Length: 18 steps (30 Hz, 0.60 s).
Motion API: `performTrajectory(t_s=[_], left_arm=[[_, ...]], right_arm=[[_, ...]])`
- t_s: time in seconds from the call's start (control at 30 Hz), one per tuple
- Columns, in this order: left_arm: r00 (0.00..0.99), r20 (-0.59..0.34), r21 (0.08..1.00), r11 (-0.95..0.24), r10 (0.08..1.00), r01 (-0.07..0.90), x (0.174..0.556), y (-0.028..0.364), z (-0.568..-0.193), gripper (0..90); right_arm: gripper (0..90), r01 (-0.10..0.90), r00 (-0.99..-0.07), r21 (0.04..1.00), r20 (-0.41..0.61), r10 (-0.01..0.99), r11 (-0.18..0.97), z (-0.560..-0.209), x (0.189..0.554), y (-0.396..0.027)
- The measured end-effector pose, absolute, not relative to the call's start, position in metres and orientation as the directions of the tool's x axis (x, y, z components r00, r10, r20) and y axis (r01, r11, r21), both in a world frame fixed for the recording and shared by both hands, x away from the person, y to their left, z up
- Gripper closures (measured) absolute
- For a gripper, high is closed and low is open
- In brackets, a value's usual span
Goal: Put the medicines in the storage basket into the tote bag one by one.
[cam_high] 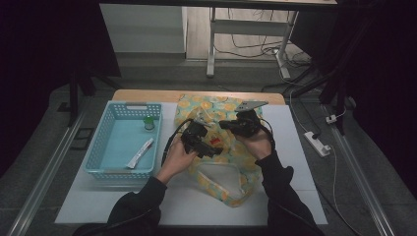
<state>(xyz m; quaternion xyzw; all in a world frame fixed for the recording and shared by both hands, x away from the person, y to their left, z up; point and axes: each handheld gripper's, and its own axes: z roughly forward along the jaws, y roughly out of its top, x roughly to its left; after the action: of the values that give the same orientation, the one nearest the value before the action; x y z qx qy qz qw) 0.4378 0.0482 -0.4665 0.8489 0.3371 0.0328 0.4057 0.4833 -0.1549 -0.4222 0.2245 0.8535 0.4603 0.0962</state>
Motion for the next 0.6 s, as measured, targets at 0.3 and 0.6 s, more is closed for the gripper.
performTrajectory(t_s=[0.3, 0.6], left_arm=[[0.785, -0.222, 0.722, -0.443, 0.578, 0.53, 0.427, 0.059, -0.459, 0.4], [0.798, -0.261, 0.711, -0.451, 0.544, 0.539, 0.424, 0.073, -0.458, 0.5]], right_arm=[[90.0, 0.292, -0.882, 0.829, 0.04, 0.47, 0.478, -0.422, 0.483, -0.154], [90.0, 0.291, -0.882, 0.829, 0.038, 0.47, 0.479, -0.422, 0.483, -0.154]])
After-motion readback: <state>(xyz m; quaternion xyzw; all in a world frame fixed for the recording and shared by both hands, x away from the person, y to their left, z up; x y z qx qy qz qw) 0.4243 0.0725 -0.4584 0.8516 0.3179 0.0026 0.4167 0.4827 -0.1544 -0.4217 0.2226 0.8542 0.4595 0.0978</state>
